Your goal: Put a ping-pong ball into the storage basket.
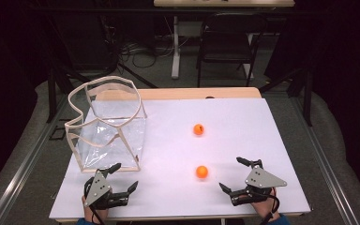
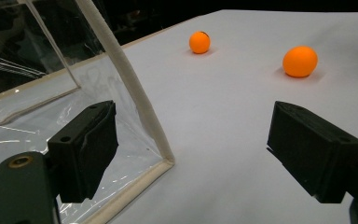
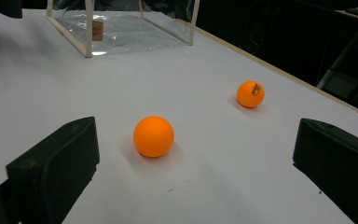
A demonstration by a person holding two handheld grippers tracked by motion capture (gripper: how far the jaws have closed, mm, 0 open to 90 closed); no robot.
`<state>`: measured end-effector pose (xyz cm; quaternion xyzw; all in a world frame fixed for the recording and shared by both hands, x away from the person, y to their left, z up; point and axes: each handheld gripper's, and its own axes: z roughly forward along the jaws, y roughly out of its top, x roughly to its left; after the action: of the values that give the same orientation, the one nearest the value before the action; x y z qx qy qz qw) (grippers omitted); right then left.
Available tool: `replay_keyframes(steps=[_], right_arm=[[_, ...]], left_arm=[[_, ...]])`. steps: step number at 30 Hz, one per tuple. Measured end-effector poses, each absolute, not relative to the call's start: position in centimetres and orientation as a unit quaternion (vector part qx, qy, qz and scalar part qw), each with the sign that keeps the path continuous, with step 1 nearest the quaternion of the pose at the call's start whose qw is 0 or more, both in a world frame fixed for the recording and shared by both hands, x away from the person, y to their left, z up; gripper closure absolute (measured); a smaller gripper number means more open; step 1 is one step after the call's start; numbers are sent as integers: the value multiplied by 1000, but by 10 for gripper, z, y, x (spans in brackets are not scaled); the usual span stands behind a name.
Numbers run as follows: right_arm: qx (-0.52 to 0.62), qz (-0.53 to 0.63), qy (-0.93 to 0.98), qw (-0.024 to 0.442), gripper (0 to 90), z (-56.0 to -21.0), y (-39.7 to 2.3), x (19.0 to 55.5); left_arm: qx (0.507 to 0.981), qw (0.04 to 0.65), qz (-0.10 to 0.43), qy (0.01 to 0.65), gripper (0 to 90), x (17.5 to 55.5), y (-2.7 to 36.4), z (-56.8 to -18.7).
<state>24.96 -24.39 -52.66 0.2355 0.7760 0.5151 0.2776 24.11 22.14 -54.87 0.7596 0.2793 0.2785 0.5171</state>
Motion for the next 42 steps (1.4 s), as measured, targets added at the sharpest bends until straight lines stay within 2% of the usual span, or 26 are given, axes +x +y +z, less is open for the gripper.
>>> replay_keyframes(steps=[18,23,42], right_arm=[[233,487,799,265,0,-524,-235,254],[236,480,810,242,0,-524,-230,260],[228,465,826,221,0,-512,-210,270]], left_arm=[[763,512,281,278,159,243,219,-550],[761,510,283,283,159,244,220,-550],[760,514,285,278,159,243,219,-549]])
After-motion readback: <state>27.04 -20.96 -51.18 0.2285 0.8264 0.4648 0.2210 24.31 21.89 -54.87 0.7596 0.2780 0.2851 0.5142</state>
